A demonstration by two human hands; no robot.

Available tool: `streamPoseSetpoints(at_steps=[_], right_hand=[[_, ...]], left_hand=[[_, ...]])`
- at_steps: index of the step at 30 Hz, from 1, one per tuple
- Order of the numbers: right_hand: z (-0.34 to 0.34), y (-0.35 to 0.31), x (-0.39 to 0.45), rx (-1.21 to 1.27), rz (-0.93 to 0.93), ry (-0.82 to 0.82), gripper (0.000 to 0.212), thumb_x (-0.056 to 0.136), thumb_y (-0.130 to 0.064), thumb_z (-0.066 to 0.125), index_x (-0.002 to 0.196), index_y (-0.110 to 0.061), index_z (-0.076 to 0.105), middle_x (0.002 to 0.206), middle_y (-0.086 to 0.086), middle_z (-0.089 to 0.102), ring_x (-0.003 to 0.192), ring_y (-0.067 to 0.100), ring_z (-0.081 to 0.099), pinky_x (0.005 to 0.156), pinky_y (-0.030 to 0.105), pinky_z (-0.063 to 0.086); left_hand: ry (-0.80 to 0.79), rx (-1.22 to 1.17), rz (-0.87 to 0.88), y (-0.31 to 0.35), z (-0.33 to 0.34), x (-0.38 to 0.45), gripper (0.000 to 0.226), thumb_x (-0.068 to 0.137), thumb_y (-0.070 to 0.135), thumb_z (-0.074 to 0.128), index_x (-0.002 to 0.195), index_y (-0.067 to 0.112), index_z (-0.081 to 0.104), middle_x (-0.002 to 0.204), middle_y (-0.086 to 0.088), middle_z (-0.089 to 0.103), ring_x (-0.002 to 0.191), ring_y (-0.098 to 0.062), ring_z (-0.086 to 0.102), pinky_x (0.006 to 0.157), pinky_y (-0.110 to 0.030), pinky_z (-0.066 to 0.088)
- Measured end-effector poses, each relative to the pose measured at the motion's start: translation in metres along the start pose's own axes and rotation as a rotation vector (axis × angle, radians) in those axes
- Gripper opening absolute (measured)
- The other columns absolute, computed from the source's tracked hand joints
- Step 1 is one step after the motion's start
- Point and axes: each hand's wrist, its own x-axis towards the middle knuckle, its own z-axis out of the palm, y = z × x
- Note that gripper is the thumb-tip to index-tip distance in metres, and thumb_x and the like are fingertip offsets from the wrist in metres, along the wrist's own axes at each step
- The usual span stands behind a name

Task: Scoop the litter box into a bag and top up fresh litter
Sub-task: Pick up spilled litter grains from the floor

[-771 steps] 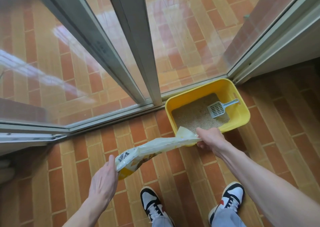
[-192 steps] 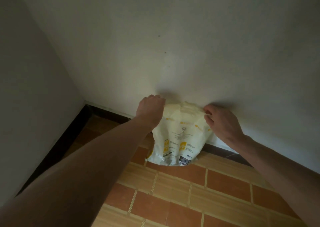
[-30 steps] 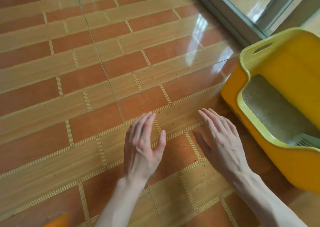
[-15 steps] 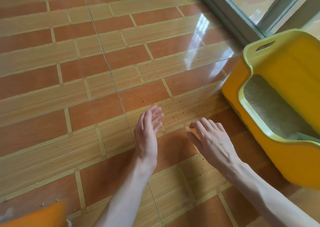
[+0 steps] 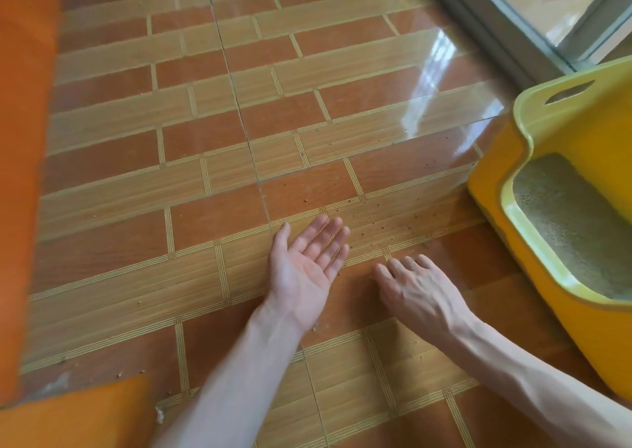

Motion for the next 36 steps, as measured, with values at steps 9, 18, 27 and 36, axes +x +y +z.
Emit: streamPoseSetpoints(at_steps=[9,18,27,36], right_hand=[[-0.036,-0.003,0.0,0.328,0.175,0.137,0.025,0.095,-0.028,0.04,0.07,-0.021,0.041,0.057,-0.01,0.046,0.048,0.014,0.04,0.054,0.032,0.046],[-0.067,-0.041,0.03,0.393,0.131,0.274,0.022,0.095,-0.026,0.048,0.075,-0.024,0.04,0.064,-0.007,0.055,0.057,0.017,0.055,0.055,0.03,0.038],[-0.061,-0.046,0.036,0.356,0.073,0.217,0.025,0.097,-0.028,0.051,0.077,-0.025,0.037,0.067,-0.006,0.056,0.06,0.017,0.057,0.059,0.031,0.035],[-0.063,-0.024,0.024,0.54,0.314,0.375,0.01,0.101,-0.025,0.061,0.096,-0.016,0.062,0.081,-0.008,0.061,0.061,0.011,0.054,0.054,0.027,0.049]], left_hand=[[0.023,0.053,0.025,0.004,0.013,-0.002,0.06,0.108,0.048,0.035,0.131,-0.001,0.062,0.127,-0.019,0.071,0.122,-0.032,0.067,0.11,-0.045,0.048],[-0.089,-0.091,-0.112,-0.018,0.017,0.017,0.066,0.107,0.05,0.033,0.12,-0.006,0.066,0.128,-0.024,0.069,0.118,-0.035,0.069,0.104,-0.045,0.049],[-0.188,-0.13,-0.174,-0.016,0.017,0.026,0.069,0.107,0.047,0.035,0.099,-0.006,0.078,0.12,-0.023,0.072,0.107,-0.035,0.074,0.097,-0.044,0.052],[-0.246,-0.172,-0.208,-0.011,-0.006,0.031,0.064,0.108,0.045,0.036,0.109,-0.005,0.076,0.122,-0.023,0.072,0.109,-0.034,0.073,0.094,-0.041,0.059]])
